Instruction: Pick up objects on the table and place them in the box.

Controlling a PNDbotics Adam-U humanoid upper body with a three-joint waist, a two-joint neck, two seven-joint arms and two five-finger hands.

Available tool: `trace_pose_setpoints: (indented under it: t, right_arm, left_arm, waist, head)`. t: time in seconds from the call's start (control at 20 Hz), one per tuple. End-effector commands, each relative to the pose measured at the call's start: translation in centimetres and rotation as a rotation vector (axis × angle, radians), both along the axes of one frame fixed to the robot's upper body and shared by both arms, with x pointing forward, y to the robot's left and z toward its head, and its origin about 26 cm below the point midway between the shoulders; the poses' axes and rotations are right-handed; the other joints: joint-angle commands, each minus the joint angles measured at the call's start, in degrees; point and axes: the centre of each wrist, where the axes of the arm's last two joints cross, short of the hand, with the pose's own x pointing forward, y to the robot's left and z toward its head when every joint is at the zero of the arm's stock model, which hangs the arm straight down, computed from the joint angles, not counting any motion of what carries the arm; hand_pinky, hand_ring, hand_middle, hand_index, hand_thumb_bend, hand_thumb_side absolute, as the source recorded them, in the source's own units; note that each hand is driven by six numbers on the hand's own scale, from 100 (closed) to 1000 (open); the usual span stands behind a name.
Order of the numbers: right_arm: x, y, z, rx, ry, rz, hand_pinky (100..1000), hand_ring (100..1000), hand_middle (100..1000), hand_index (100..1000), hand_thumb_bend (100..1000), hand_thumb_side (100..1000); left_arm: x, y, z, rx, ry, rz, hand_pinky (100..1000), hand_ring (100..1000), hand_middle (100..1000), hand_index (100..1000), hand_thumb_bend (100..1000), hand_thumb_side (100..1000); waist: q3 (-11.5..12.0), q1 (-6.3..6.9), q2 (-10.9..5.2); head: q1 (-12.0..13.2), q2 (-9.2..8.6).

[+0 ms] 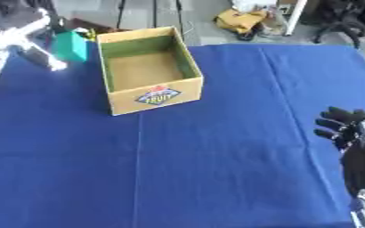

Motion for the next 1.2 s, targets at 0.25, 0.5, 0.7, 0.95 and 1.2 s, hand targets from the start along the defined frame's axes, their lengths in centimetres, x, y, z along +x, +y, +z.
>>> trace_pose_setpoints:
  t: [0.25,0.5,0.7,0.95,1.2]
  right_arm:
    - [0.2,-0.3,0.6,-0.013,-0.017,0.009,729,753,717,799,100,1000]
    - [0.4,0.2,0.7,-0.007,-0.020,0.025,730,754,717,799,100,1000]
    - [0.5,0.4,0.8,-0.003,-0.021,0.037,730,754,717,800,100,1000]
    - [0.5,0.5,0.7,-0.002,-0.019,0.038,730,754,717,800,100,1000]
    - [0.5,0.5,0.7,-0.002,-0.018,0.039,731,754,717,800,100,1000]
  left_arm:
    - [0.8,-5.8,-0.8,-0.037,-0.057,0.033,649,421,303,523,280,143]
    - [1.5,-9.4,-3.9,-0.033,-0.064,0.134,670,471,362,579,348,228]
    - [1.7,-10.7,-6.3,0.000,-0.045,0.177,684,508,414,628,399,366]
    - [1.7,-10.9,-7.7,0.059,-0.021,0.195,758,676,630,791,587,650]
    - [1.8,-10.7,-7.8,0.140,0.054,0.179,870,868,867,942,801,872]
  waist:
    - [-1.02,-0.22,-0.65]
    - [-2.02,-0.24,-0.13]
    - [-2.65,-0.12,0.12]
    - [-2.98,0.02,0.17]
    - [-2.87,0.12,-0.03]
  head:
    - [0.71,-0.13]
    - [1.66,-0.43]
    - [2.06,-0.51]
    - [2.10,-0.53]
    - [2.10,-0.45]
